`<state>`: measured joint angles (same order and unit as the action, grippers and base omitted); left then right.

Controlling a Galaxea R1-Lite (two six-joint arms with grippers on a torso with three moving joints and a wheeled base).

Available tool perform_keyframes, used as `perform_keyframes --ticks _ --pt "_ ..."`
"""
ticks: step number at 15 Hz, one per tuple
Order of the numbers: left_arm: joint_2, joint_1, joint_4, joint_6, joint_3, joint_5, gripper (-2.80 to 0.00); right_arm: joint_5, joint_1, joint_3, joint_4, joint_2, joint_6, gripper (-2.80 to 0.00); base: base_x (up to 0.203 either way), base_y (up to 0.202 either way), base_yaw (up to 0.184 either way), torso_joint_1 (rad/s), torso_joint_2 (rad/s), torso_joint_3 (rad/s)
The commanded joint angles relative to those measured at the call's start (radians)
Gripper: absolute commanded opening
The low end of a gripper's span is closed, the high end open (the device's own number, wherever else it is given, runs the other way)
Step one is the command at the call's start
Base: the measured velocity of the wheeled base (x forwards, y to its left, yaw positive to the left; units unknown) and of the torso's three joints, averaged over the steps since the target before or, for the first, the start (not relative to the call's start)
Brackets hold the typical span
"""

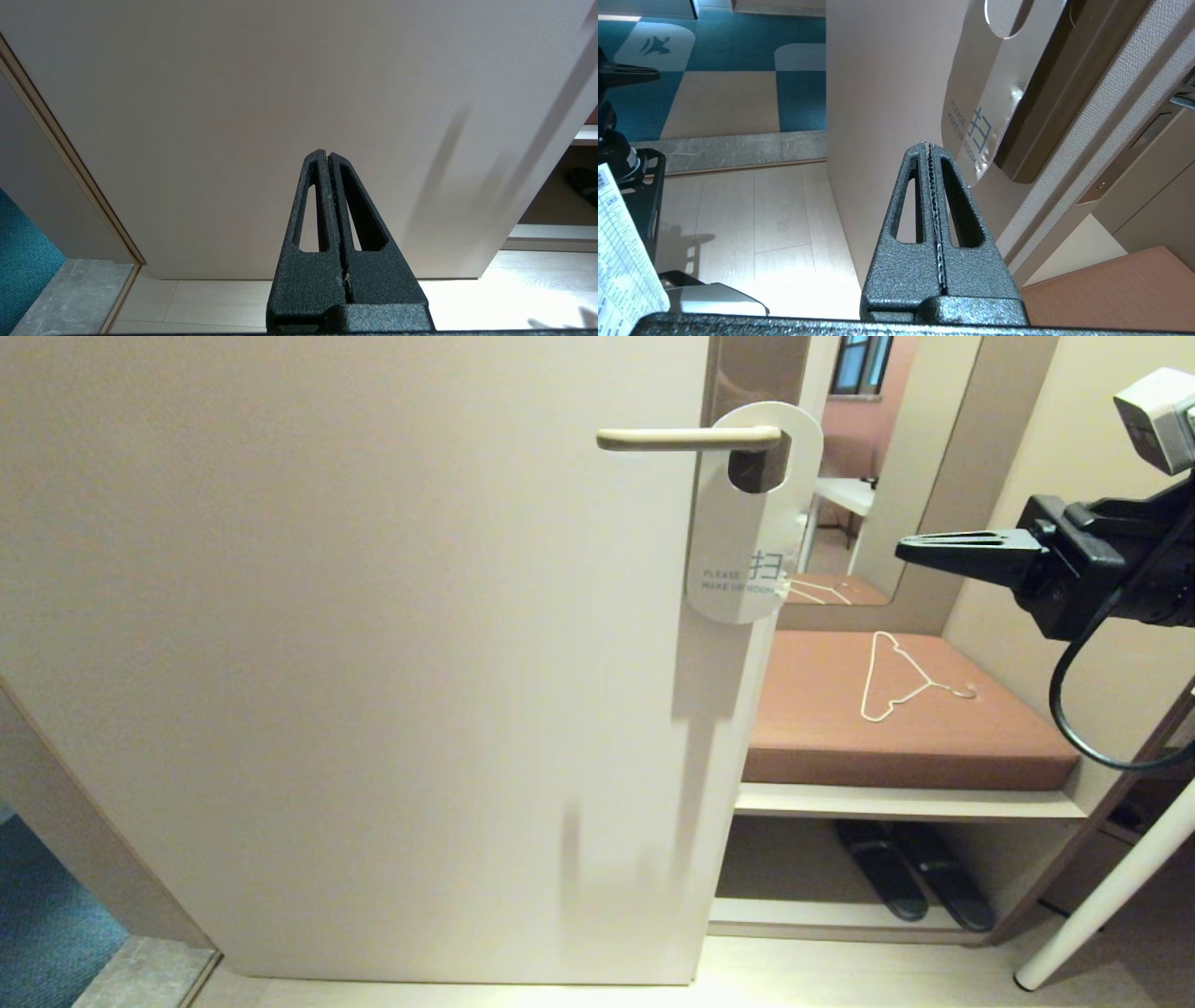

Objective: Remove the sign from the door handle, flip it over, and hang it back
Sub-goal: Take down the sign

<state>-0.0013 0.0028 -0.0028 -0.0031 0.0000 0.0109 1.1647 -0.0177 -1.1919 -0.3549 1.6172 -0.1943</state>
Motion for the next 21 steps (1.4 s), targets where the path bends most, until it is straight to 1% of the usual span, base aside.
perform_keyframes --ticks 1,4,8,10,11,17,21 --pt "0.001 0.0 0.0 0.0 0.0 0.0 -2.8 0.006 0.003 -0.013 -0.003 0.027 -0.002 -2.8 0.0 0.0 0.0 0.0 0.0 0.0" --pt "0.001 0.0 0.0 0.0 0.0 0.0 -2.8 0.006 0.002 -0.022 -0.002 0.073 0.013 -2.8 0.0 0.0 0.0 0.0 0.0 0.0" --pt "0.001 0.0 0.0 0.0 0.0 0.001 -2.8 0.006 0.004 -0.081 -0.003 0.129 0.024 -2.8 0.0 0.0 0.0 0.0 0.0 0.0" --pt "0.001 0.0 0.0 0.0 0.0 0.001 -2.8 0.006 0.004 -0.089 -0.003 0.142 0.027 -2.8 0.0 0.0 0.0 0.0 0.0 0.0" --pt "0.001 0.0 0.0 0.0 0.0 0.001 -2.8 0.006 0.008 -0.089 -0.003 0.145 0.027 0.0 0.0 0.0 0.0 0.0 0.0 0.0" --pt "0.001 0.0 0.0 0.0 0.0 0.001 -2.8 0.006 0.019 -0.087 -0.004 0.159 0.021 0.0 0.0 0.0 0.0 0.0 0.0 0.0" --pt "0.001 0.0 0.0 0.0 0.0 0.0 -2.8 0.006 0.051 -0.085 -0.003 0.167 0.026 0.0 0.0 0.0 0.0 0.0 0.0 0.0"
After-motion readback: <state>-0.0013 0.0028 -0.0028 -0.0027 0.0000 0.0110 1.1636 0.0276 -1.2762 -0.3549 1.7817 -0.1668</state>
